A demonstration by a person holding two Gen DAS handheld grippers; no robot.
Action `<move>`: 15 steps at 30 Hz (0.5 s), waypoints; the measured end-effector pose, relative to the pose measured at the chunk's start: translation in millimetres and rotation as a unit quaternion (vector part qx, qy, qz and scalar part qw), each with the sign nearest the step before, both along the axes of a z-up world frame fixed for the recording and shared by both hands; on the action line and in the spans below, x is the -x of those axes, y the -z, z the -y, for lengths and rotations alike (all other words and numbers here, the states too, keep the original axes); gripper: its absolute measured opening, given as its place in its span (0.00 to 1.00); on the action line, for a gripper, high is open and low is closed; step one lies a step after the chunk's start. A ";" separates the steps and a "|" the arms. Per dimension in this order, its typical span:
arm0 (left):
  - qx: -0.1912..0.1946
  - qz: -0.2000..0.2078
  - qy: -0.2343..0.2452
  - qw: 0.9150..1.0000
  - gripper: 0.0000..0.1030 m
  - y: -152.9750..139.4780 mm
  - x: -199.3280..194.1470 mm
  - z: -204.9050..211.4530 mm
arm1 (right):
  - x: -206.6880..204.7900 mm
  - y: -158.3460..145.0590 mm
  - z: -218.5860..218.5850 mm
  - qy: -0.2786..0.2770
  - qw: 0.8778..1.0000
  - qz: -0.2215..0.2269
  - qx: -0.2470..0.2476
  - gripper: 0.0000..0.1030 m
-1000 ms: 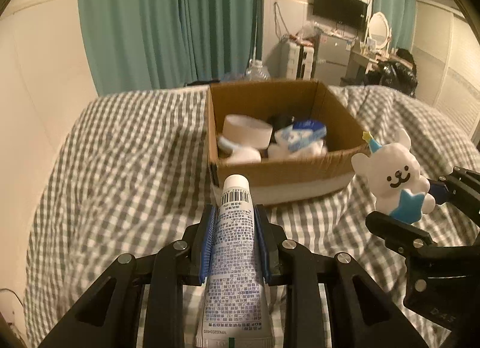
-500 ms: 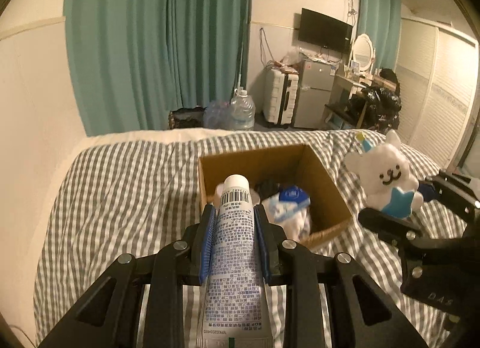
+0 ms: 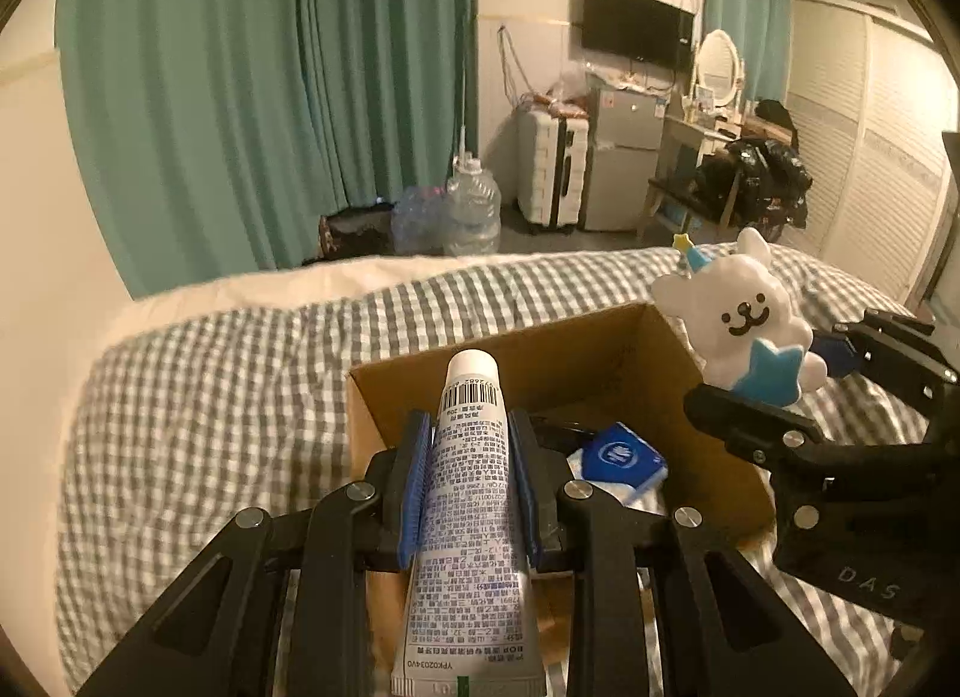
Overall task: Organize objects
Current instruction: 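Lower toothpaste tube and bear figurine into the box and release both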
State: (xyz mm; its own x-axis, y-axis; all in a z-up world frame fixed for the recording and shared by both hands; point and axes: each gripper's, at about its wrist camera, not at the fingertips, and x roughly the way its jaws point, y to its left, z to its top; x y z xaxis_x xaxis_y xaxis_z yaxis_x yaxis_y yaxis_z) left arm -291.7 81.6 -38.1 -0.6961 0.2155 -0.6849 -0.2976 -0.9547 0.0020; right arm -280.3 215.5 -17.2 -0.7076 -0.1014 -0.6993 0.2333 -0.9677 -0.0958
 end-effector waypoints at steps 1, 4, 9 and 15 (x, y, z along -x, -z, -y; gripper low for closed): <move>-0.003 0.008 -0.001 1.000 0.25 7.1 5.2 0.0 | 7.7 8.1 -1.8 0.002 1.000 0.006 0.000 0.49; -0.005 0.028 0.001 1.000 0.25 29.4 20.3 -0.3 | 24.5 30.7 -3.2 0.006 1.000 0.023 -0.002 0.49; -0.011 0.043 0.001 0.999 0.25 51.9 35.3 1.5 | 45.8 57.8 -8.5 0.016 0.999 0.039 -0.009 0.49; -0.013 0.041 0.006 0.999 0.25 62.6 39.2 1.3 | 53.5 66.8 -16.6 0.021 0.999 0.043 0.009 0.49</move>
